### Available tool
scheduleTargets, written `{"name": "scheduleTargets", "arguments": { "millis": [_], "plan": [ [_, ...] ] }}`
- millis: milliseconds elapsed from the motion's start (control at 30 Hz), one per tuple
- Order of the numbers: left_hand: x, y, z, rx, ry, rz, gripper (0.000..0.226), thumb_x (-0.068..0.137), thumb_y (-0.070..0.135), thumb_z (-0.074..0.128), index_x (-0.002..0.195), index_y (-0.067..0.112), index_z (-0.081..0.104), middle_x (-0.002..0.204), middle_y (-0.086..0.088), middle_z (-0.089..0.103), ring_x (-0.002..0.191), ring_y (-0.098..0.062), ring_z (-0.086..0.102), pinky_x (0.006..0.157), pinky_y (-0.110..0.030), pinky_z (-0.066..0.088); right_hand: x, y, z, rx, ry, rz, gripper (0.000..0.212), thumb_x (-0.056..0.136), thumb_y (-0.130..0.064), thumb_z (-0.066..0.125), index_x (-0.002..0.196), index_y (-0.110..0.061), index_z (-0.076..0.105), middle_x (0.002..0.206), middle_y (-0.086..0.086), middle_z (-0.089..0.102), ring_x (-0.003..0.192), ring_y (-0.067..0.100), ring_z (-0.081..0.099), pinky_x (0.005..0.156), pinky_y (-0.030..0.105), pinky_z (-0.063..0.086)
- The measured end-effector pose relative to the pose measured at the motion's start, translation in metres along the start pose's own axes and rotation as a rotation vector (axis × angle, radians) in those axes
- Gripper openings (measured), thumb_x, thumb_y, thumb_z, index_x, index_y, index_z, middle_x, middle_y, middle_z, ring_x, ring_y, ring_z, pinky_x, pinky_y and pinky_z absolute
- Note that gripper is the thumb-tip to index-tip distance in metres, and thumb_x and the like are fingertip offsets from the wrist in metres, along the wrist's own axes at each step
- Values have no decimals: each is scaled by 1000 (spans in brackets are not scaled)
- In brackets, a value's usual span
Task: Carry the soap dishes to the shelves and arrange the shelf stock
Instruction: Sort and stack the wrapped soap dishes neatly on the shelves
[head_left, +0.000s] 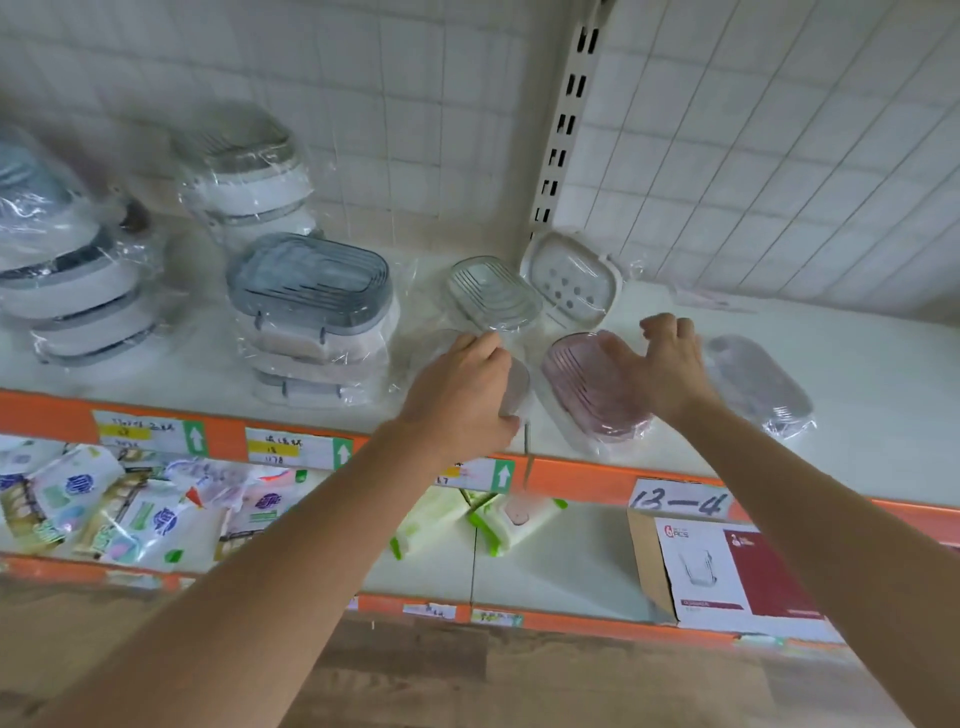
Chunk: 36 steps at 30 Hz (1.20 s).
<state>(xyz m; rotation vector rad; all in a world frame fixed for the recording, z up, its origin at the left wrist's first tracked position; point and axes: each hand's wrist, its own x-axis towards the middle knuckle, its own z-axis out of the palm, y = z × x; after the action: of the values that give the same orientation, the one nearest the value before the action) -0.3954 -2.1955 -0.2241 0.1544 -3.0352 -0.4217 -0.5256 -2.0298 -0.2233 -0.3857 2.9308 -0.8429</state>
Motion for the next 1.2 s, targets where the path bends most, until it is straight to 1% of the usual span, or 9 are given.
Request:
{"name": "scheduleTargets", "arguments": {
  "millis": [100,233,400,567,767,833,967,1100,1200],
  "plan": [
    [12,-5,-11,-45,-15,-25,39,83,44,65,98,8,68,103,-2,59,99,-21,55,83,-36,46,31,-5,1,63,-13,7,69,90,-48,56,140,-6,35,139,12,41,129,29,40,107,41,32],
    [13,-12,-6,-30,62,-18,27,88,34,63,105,15,71,103,0,64,95,-21,60,81,-32,46,61,-15,6,166,4,-12,73,88,-45,62,141,-3,33,138,15,46,127,30,44,102,38,37],
    [11,-16,3,-46,153,21,31,88,39,64,113,22,70,105,6,66,96,-16,60,79,-26,42,83,-18,16,201,46,24,65,84,-32,71,131,-2,39,110,12,53,98,25,52,71,27,42],
    [10,-15,4,-62,163,-1,33,89,37,63,116,21,70,107,5,66,100,-18,60,82,-29,44,71,-16,14,195,241,-124,44,81,-12,71,113,-5,41,115,13,51,104,33,53,80,35,40],
    [4,2,5,-25,133,-79,24,93,21,54,105,7,70,107,-5,61,101,-26,58,79,-35,44,5,-3,-14,-155,325,-360,47,80,-2,66,121,2,45,119,22,44,106,39,44,85,47,42],
    [1,8,6,13,111,-122,23,93,14,51,103,3,68,106,-8,59,100,-27,56,77,-36,43,-22,10,-10,-323,282,-451,48,77,-9,69,121,1,50,112,24,47,97,42,49,78,51,48],
    [-3,16,7,35,47,-140,25,92,8,48,110,2,64,113,-8,57,105,-28,54,78,-35,42,-56,25,-14,-434,121,-534,76,72,-62,47,121,-5,56,109,21,50,92,38,53,74,44,47],
    [-9,17,7,-54,37,-137,37,93,9,48,128,0,57,135,-10,53,120,-29,51,96,-37,41,-61,22,-22,-322,113,-509,58,76,-56,56,107,-7,59,117,23,49,102,42,50,82,46,46],
    [-12,20,7,-91,-9,-153,45,94,11,49,137,0,47,145,-9,44,131,-25,43,105,-32,34,-65,18,-28,-248,57,-458,56,78,-57,60,114,-14,59,125,12,46,113,34,42,92,43,36]
  ]
}}
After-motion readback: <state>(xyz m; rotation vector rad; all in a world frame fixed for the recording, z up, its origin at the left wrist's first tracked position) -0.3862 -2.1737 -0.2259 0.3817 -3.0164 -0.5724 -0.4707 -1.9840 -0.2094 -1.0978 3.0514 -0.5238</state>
